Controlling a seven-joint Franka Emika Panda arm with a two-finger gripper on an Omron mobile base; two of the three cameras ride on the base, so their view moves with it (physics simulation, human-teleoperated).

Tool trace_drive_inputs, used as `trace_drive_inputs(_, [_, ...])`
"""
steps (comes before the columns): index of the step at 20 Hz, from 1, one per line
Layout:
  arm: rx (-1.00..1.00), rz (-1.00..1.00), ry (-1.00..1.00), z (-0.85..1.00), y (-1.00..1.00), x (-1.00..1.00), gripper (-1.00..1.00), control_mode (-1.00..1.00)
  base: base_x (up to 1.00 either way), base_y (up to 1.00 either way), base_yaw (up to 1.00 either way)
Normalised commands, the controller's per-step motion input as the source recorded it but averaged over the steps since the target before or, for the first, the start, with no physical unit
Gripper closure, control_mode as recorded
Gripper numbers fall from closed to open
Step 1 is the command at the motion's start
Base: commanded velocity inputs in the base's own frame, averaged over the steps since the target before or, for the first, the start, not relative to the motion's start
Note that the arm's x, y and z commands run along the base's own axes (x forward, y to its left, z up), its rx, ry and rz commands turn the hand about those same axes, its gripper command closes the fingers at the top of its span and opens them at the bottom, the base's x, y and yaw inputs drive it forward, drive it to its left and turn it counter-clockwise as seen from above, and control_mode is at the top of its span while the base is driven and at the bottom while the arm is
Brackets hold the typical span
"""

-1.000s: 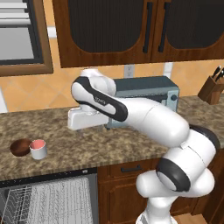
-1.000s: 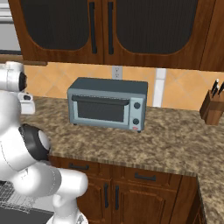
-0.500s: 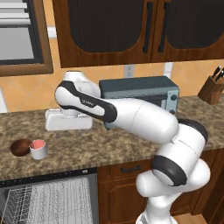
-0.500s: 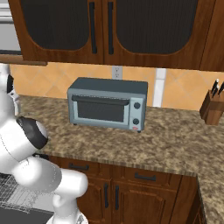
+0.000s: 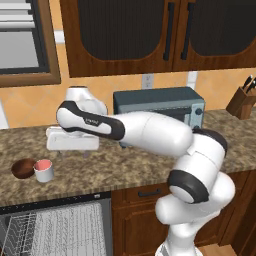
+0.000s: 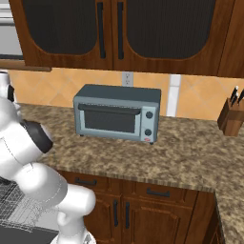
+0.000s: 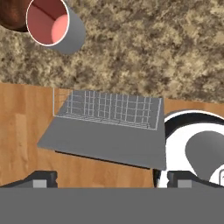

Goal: Pick up the cup and bowl from the counter, place them in the dishwasher, and close the dishwasher door.

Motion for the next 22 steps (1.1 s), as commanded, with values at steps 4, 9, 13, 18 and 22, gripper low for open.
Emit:
trace_drive_inputs(4, [0.00,0.00,0.00,-0.20,0.00,0.21,-1.00,-1.00,0.00,0.00,0.00])
trace_drive_inputs(9, [0.00,0.00,-0.01,-0.50,0.04,0.46,-1.00,-1.00,0.00,0.00,0.00])
trace_drive_inputs(13, [-0.03,0.00,-0.01,-0.39,0.26,0.31,-1.00,-1.00,0.00,0.00,0.00])
trace_drive_inputs(18, [-0.01,0.00,0.00,-0.15,0.32,0.12,-1.00,-1.00,0.00,0.00,0.00])
trace_drive_inputs(22, [-0.02,0.00,-0.01,-0.08,0.34,0.26,-1.00,-1.00,0.00,0.00,0.00])
